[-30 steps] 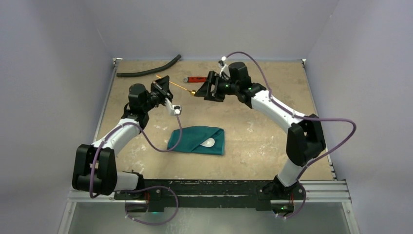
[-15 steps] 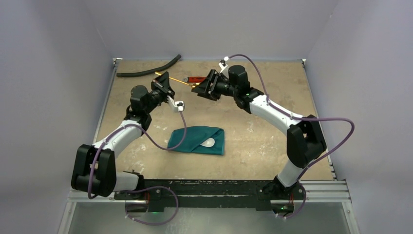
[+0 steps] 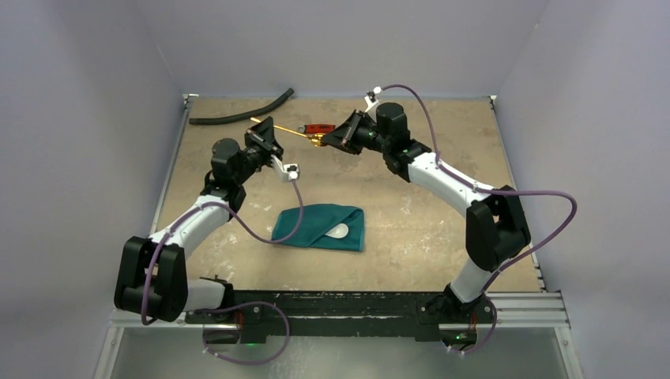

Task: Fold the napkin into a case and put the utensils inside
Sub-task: Pass from the left arm to the right

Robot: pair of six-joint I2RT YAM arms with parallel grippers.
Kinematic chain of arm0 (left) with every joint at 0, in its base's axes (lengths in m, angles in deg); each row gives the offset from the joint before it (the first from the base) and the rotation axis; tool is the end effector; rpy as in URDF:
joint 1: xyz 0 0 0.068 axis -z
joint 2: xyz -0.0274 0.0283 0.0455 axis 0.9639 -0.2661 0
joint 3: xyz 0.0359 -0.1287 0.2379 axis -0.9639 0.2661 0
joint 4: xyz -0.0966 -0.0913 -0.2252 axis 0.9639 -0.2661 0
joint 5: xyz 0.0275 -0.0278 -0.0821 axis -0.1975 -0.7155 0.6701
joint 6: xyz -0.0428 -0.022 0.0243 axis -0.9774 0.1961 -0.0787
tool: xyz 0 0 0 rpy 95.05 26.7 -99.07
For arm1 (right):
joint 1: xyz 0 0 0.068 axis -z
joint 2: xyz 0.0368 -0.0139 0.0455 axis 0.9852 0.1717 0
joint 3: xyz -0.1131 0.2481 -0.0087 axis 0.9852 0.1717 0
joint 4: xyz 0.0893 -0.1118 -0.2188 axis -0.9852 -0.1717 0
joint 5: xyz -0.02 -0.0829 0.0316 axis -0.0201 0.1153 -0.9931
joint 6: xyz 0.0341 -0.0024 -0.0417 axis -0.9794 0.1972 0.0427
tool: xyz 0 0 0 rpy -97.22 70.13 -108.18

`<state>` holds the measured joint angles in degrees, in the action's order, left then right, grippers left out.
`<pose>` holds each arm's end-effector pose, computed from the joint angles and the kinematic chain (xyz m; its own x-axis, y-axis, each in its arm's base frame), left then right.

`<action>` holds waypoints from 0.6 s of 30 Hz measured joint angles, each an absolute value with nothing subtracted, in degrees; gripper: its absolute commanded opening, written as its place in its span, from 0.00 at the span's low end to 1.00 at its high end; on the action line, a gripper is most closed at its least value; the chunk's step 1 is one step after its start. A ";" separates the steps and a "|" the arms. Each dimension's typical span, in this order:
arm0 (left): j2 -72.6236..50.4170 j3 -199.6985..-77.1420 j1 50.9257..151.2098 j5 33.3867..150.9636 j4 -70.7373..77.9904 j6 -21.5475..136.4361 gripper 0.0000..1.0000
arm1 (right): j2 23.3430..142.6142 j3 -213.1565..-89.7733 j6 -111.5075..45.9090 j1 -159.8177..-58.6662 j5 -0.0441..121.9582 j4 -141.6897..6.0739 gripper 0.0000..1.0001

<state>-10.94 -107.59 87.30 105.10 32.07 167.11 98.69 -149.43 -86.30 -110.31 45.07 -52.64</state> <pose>0.2864 -0.0779 0.2757 0.5599 0.8199 0.1194 -0.0219 -0.1294 0.9913 0.3435 0.2162 0.3184 -0.7611 0.4787 -0.4377 -0.2848 0.3597 0.8886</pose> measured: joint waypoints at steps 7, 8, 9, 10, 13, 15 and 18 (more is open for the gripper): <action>-9.43 -107.70 87.58 104.49 27.24 166.28 0.37 | 98.80 -149.41 -85.47 -110.27 46.25 -52.89 0.00; -9.30 -107.97 87.72 104.30 25.47 166.01 0.53 | 98.80 -149.37 -85.10 -110.27 46.64 -53.24 0.00; -9.28 -108.45 87.93 104.16 22.89 165.66 0.61 | 98.80 -149.11 -84.75 -110.27 46.91 -53.17 0.00; -9.30 -109.08 88.31 103.88 20.02 164.97 0.64 | 98.69 -148.69 -84.40 -110.20 47.25 -53.17 0.00; -9.91 -112.73 89.49 103.22 9.31 160.38 0.72 | 97.82 -146.81 -82.54 -109.59 48.61 -54.48 0.00; -11.29 -116.97 89.94 102.94 1.18 154.82 0.74 | 96.20 -145.06 -81.10 -108.78 49.24 -56.34 0.00; -15.09 -125.17 89.88 103.03 -10.57 145.53 0.74 | 91.06 -140.73 -78.69 -106.64 49.88 -60.05 0.00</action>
<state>-15.09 -125.17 89.88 103.03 -10.57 145.53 91.06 -140.73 -78.69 -106.64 49.88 -60.05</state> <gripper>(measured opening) 0.734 0.024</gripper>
